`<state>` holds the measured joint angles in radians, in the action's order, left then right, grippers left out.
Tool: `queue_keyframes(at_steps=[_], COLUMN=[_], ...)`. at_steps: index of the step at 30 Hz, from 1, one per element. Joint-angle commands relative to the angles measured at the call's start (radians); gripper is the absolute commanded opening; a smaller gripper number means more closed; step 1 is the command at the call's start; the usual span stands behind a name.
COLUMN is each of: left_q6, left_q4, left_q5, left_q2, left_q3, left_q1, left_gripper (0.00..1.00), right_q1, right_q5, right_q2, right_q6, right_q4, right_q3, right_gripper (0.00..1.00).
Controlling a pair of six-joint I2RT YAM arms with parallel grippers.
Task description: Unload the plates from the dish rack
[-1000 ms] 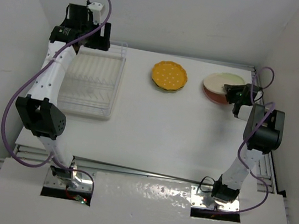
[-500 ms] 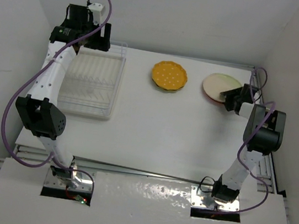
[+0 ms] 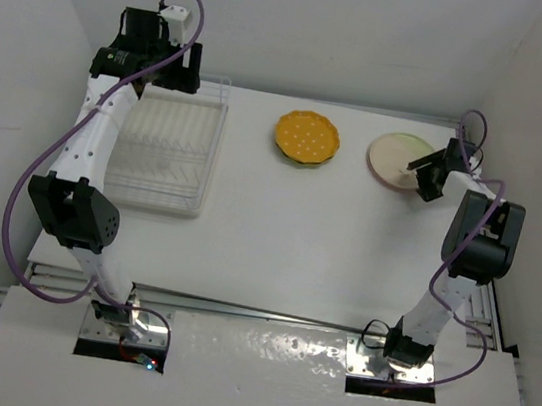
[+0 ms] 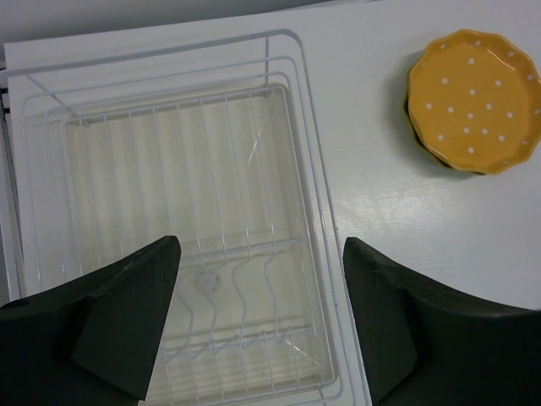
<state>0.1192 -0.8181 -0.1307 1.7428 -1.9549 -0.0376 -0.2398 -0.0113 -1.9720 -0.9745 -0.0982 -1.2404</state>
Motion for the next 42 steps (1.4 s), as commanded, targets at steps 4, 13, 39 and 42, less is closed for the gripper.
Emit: queue_keyframes(at_steps=[4,13,39,42], left_q6=[0.025,0.034,0.394,0.464], left_q4=[0.013,0.011,0.333,0.44], left_q5=[-0.003,0.016,0.198,0.184], left_q2=[-0.045,-0.051,-0.46,-0.636], left_q3=[-0.024,-0.024,0.663,0.893], left_q1=[0.013,0.013,0.013,0.013], left_gripper=[0.76,0.76,0.79,0.92], right_q1=[0.005,0.005,0.011,0.013], right_q5=[-0.021,-0.041,-0.138,-0.122], right_q2=[0.024,0.036,1.186,1.334], right_q6=[0.036,0.042,0.712,0.734], right_q4=[-0.041,-0.049,0.287,0.325], right_q3=[-0.06,-0.064,0.855,0.944], right_gripper=[0.63,0.53,0.99,0.99])
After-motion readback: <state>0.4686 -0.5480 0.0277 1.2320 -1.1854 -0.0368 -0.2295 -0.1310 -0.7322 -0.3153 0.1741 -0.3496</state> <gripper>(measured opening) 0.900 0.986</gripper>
